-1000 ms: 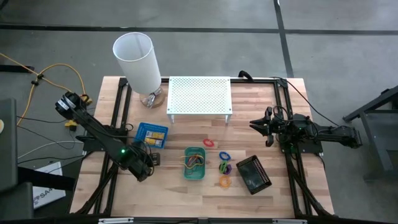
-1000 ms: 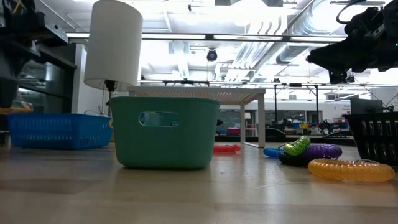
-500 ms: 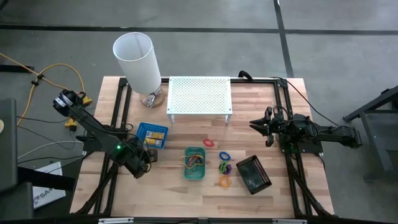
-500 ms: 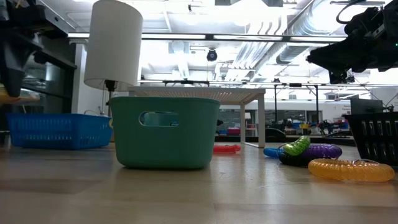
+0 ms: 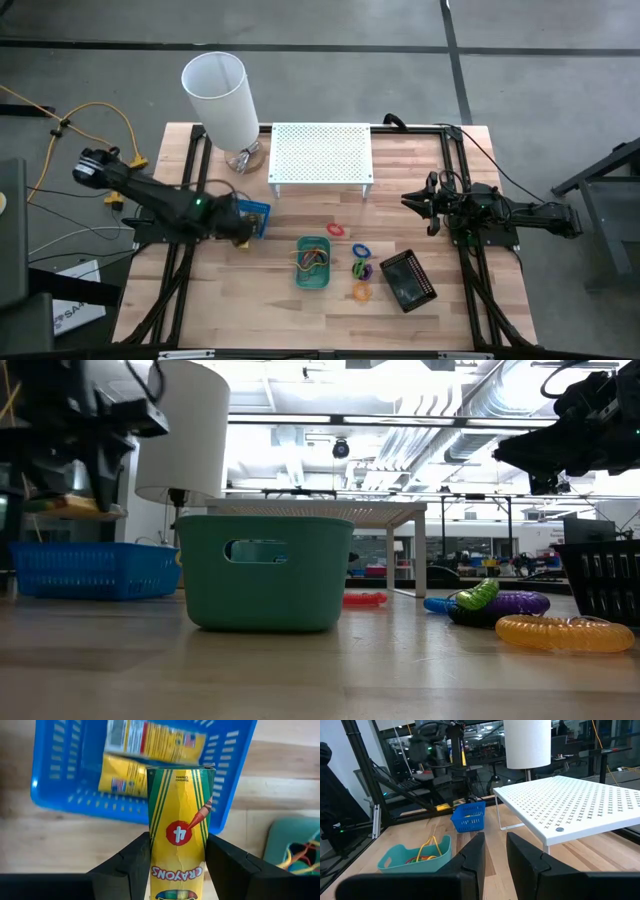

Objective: Pick & Place Office Desk Supplies
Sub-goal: Put the yellow crayon box into the blue bin

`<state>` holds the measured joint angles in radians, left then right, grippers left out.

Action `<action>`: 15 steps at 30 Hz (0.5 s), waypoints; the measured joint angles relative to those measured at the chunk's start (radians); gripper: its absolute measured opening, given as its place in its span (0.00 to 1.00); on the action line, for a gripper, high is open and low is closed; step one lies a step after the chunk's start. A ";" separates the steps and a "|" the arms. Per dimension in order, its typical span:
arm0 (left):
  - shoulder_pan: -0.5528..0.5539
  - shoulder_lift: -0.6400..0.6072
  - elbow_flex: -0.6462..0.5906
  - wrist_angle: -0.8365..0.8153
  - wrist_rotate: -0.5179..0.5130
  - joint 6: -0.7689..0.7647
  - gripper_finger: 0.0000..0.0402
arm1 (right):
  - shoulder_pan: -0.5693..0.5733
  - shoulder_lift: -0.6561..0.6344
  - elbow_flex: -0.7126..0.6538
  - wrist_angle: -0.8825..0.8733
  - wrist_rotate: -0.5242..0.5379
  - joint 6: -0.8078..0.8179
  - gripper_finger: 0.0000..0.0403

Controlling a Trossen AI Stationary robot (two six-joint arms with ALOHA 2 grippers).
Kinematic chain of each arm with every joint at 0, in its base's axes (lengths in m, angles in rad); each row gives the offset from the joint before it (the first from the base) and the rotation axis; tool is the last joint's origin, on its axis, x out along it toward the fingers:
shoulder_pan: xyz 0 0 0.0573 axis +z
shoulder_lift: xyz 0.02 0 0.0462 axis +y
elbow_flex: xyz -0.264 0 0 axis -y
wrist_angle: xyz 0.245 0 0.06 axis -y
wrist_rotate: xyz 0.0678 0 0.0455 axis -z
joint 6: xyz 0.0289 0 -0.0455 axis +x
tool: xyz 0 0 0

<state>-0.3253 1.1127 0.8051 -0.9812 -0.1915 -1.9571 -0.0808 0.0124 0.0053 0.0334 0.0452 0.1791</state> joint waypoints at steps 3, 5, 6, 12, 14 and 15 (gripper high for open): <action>0.091 -0.001 0.000 0.001 0.034 0.100 0.42 | 0.000 0.000 0.000 0.000 0.000 0.000 0.16; 0.146 -0.001 0.000 0.001 0.054 0.159 0.42 | 0.000 0.000 0.000 0.000 0.000 0.000 0.16; 0.173 -0.001 0.000 0.001 0.059 0.187 0.42 | 0.000 0.000 0.000 0.000 0.000 0.000 0.16; 0.306 -0.001 0.000 0.001 0.114 0.398 0.42 | 0.000 0.000 0.000 0.000 0.000 0.000 0.16; 0.335 -0.001 0.000 0.002 0.136 0.487 0.42 | 0.000 0.000 0.000 0.000 0.000 0.000 0.16; 0.347 -0.001 0.000 0.002 0.138 0.535 0.42 | 0.000 0.000 0.000 0.000 0.000 0.000 0.16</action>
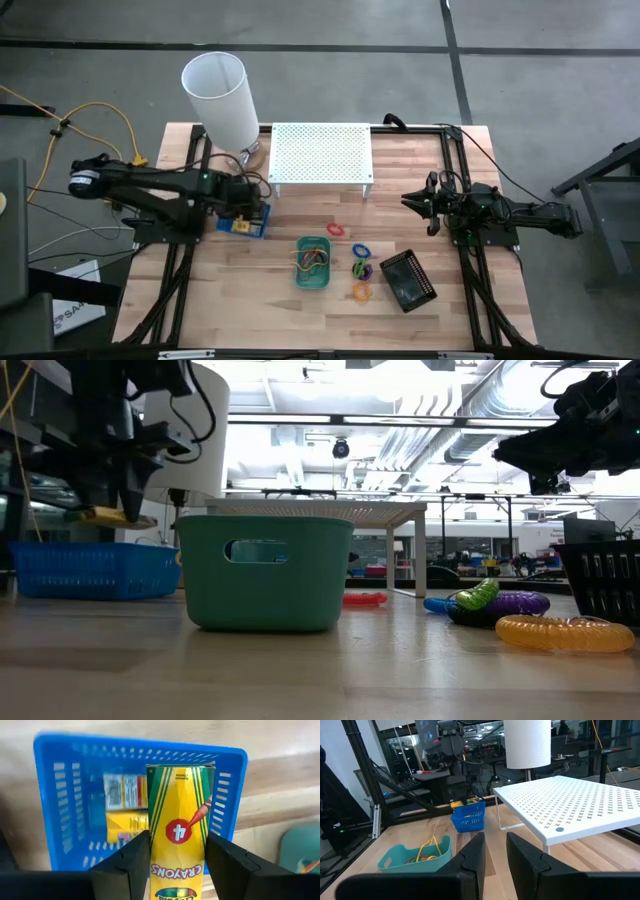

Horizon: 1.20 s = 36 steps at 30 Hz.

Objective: Pick & Place Office Desk Supplies
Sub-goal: Put the yellow crayon box into the blue bin

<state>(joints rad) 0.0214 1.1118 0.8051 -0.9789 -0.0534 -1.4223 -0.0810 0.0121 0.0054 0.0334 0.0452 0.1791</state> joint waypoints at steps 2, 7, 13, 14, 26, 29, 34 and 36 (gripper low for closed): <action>0.020 0.000 0.000 0.004 0.010 0.108 0.42 | 0.000 0.000 0.000 0.000 0.000 0.000 0.16; 0.053 0.000 0.000 0.006 0.010 0.368 0.42 | 0.000 0.000 0.000 0.000 0.000 0.000 0.16; 0.070 0.000 0.000 0.006 0.019 0.584 0.42 | 0.000 0.000 0.000 0.000 0.000 0.000 0.16; 0.073 0.000 0.000 0.006 0.019 0.593 0.42 | 0.000 0.000 0.000 0.000 0.000 0.000 0.16; 0.072 0.065 0.000 -0.009 0.020 0.588 0.42 | 0.000 0.000 0.000 0.000 0.000 0.000 0.16; 0.072 0.096 0.000 -0.008 0.034 0.587 0.42 | 0.000 0.000 0.000 0.000 0.000 0.000 0.16; 0.072 0.144 0.000 -0.009 0.085 0.592 0.42 | 0.000 0.000 0.000 0.000 0.000 0.000 0.16; 0.072 0.155 0.000 -0.008 0.085 0.606 0.42 | 0.000 0.000 0.000 0.000 0.000 0.000 0.16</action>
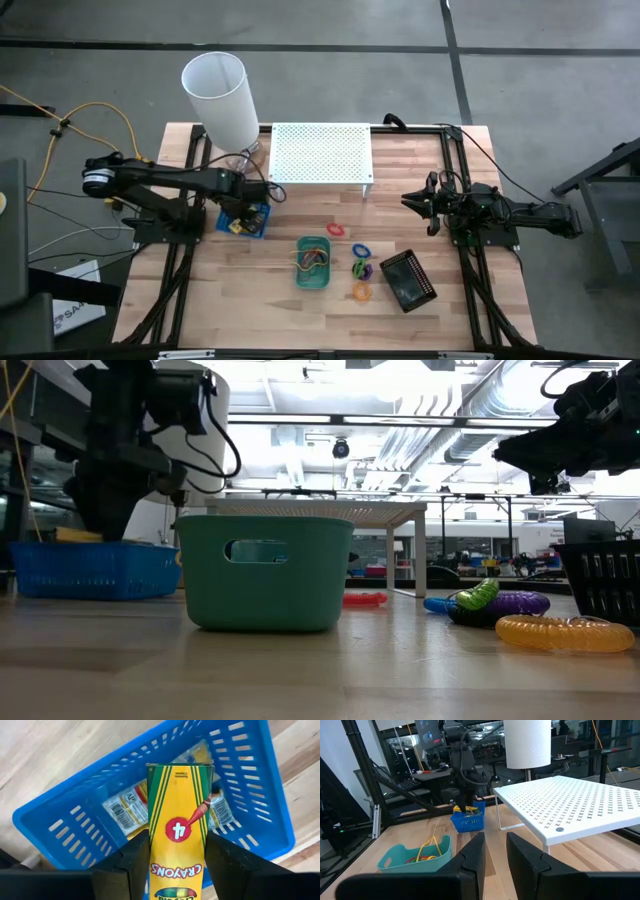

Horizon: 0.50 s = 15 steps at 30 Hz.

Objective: Pick & Place Office Desk Supplies
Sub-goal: Put the yellow crayon box into the blue bin

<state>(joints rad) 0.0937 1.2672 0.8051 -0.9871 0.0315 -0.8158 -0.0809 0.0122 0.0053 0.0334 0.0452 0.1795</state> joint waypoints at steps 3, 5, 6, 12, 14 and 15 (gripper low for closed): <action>0.000 0.007 0.000 0.000 -0.002 0.008 0.42 | 0.000 0.000 0.000 0.000 0.000 0.000 0.16; 0.000 0.005 0.000 0.002 -0.002 0.007 0.42 | 0.000 0.000 0.000 0.000 0.000 0.000 0.16; 0.000 0.006 0.000 0.002 -0.002 0.007 0.42 | 0.000 0.000 0.000 0.000 0.000 0.000 0.16; 0.000 0.006 0.000 0.004 -0.003 0.006 0.42 | 0.000 0.000 0.000 0.000 0.000 0.000 0.16; 0.000 0.006 0.000 0.004 -0.003 0.005 0.42 | 0.000 0.000 0.000 0.000 0.000 0.000 0.16; 0.000 0.006 0.000 0.004 -0.003 0.005 0.42 | 0.000 0.000 0.000 0.000 0.000 0.000 0.16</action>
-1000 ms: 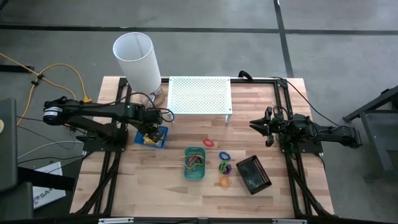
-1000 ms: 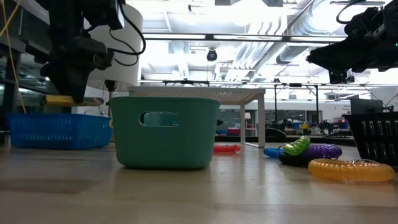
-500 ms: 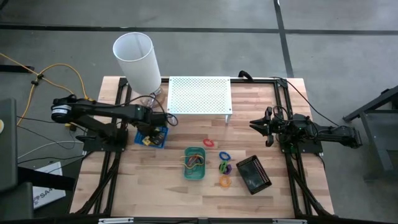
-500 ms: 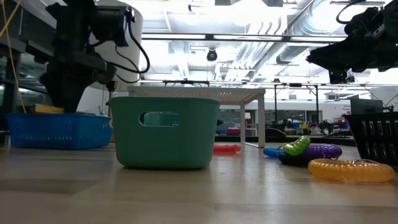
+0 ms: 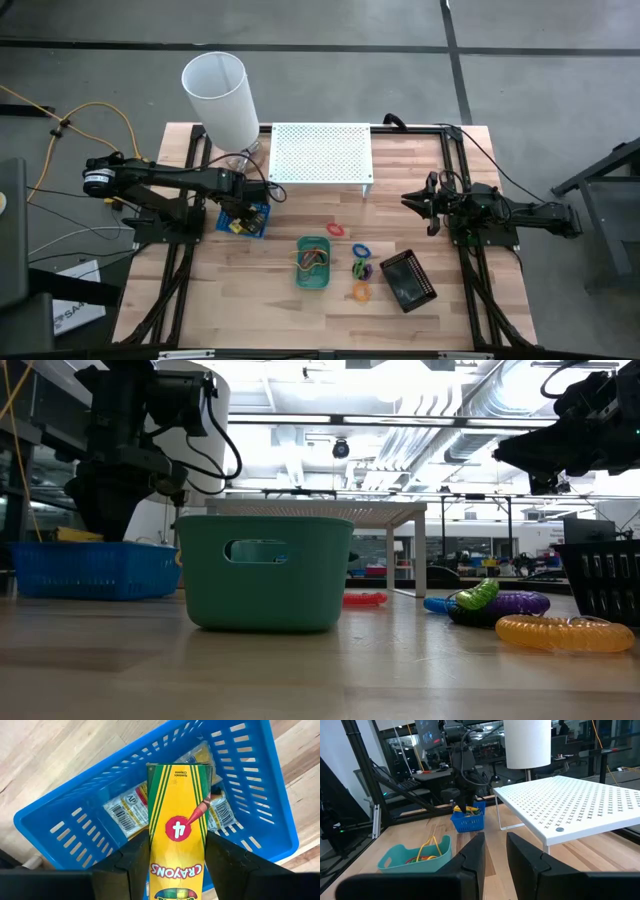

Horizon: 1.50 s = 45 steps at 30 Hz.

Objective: Pick & Place Office Desk Supplies
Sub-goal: Put the yellow crayon box into the blue bin

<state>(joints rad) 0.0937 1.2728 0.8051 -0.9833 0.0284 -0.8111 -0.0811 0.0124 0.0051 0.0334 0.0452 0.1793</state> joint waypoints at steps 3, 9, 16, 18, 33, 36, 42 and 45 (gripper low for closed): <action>0.000 0.000 0.000 0.000 0.000 -0.002 0.42 | 0.000 0.000 0.000 0.000 0.000 0.000 0.16; 0.006 0.000 0.000 0.000 0.000 -0.023 0.42 | 0.000 0.000 0.000 0.000 0.000 0.000 0.16; 0.038 0.000 0.000 0.001 0.000 -0.027 0.43 | 0.000 0.000 0.000 0.000 0.000 0.000 0.16; 0.044 0.000 0.000 0.008 0.000 -0.026 0.43 | 0.000 0.000 0.000 0.000 0.000 0.000 0.16; 0.046 0.000 0.000 0.026 -0.006 -0.009 0.43 | 0.000 0.000 0.000 0.000 0.000 0.000 0.16; 0.046 0.000 0.000 0.026 -0.003 -0.008 0.43 | 0.000 0.000 0.000 0.000 0.000 0.000 0.16; 0.040 0.000 0.000 0.026 0.000 -0.013 0.43 | 0.000 0.000 0.000 0.000 0.000 0.000 0.16; 0.039 0.000 0.000 0.025 0.003 -0.015 0.43 | 0.000 0.000 0.000 0.000 0.000 0.000 0.16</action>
<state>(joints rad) 0.1329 1.2728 0.8047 -0.9585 0.0311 -0.8262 -0.0811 0.0124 0.0051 0.0334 0.0452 0.1794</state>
